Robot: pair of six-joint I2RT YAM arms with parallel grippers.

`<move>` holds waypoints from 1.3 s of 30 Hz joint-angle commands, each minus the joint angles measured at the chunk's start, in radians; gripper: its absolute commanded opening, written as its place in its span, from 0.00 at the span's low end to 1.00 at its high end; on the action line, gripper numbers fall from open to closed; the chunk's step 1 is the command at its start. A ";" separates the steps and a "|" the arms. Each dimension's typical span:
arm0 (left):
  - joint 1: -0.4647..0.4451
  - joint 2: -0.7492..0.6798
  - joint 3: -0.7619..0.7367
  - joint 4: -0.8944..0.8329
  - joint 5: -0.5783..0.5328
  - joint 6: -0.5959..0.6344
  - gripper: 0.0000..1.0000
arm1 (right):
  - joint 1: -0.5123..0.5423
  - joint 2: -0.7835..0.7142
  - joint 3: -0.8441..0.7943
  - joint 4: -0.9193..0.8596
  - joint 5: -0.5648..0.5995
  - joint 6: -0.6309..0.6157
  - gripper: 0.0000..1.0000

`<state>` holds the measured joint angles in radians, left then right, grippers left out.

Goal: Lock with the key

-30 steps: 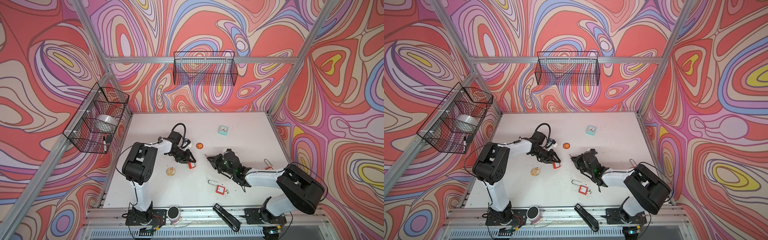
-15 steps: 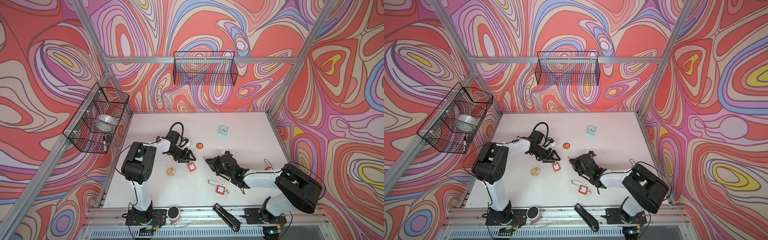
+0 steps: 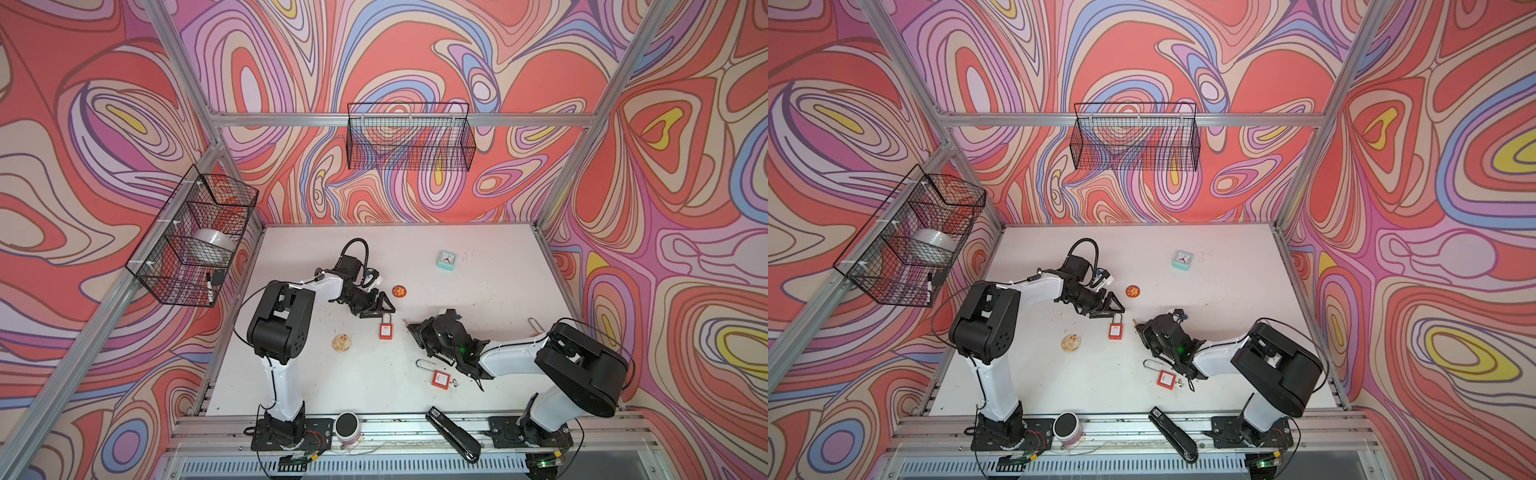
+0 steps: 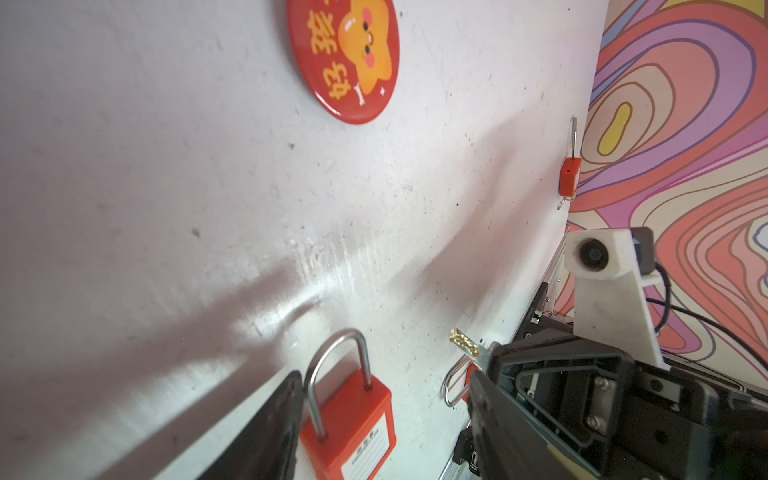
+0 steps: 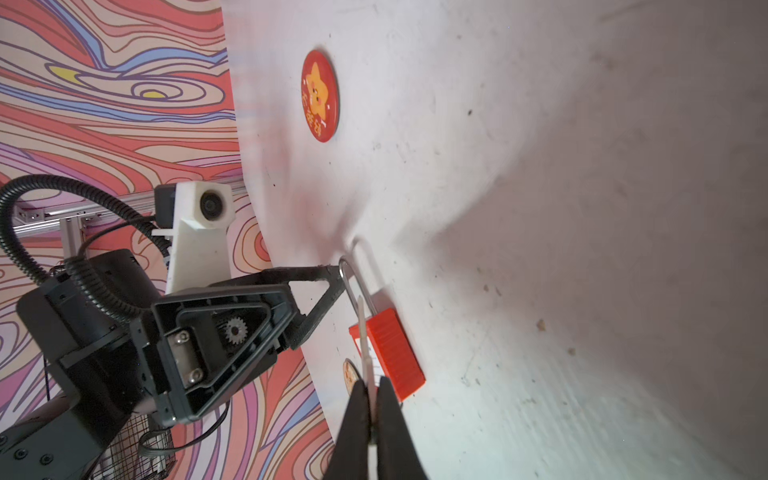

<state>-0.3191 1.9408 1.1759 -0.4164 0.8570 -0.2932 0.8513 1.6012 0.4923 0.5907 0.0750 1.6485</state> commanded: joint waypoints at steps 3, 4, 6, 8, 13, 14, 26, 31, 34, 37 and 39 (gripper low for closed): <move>0.005 -0.006 0.005 0.015 -0.021 -0.006 0.65 | 0.019 0.038 0.026 0.015 0.031 0.040 0.00; 0.006 -0.016 0.002 0.020 -0.031 -0.010 0.65 | 0.022 0.042 0.025 0.014 0.039 0.051 0.00; 0.008 -0.044 -0.009 0.040 -0.056 -0.026 0.65 | 0.031 0.041 0.022 -0.007 0.060 0.071 0.00; 0.013 -0.075 -0.019 0.058 -0.082 -0.047 0.65 | 0.035 0.047 0.024 -0.006 0.062 0.076 0.00; 0.018 -0.144 -0.051 0.102 -0.111 -0.084 0.65 | 0.044 0.079 0.046 0.009 0.058 0.075 0.00; 0.018 -0.150 -0.053 0.101 -0.113 -0.085 0.65 | 0.046 0.088 0.049 0.012 0.060 0.080 0.00; 0.037 -0.199 -0.122 0.126 -0.098 -0.096 0.65 | 0.062 0.161 0.098 -0.022 0.068 0.118 0.00; 0.041 -0.206 -0.127 0.120 -0.098 -0.095 0.65 | 0.062 0.162 0.092 -0.041 0.065 0.141 0.14; 0.044 -0.215 -0.127 0.110 -0.104 -0.090 0.65 | 0.065 0.157 0.093 -0.056 0.067 0.146 0.28; 0.046 -0.224 -0.127 0.104 -0.106 -0.088 0.65 | 0.064 0.153 0.094 -0.065 0.065 0.146 0.35; 0.046 -0.229 -0.130 0.102 -0.108 -0.088 0.65 | 0.065 0.154 0.091 -0.061 0.065 0.146 0.37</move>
<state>-0.2794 1.7439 1.0599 -0.3092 0.7578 -0.3862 0.9092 1.7523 0.5823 0.5690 0.1299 1.7832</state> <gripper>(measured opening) 0.654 0.365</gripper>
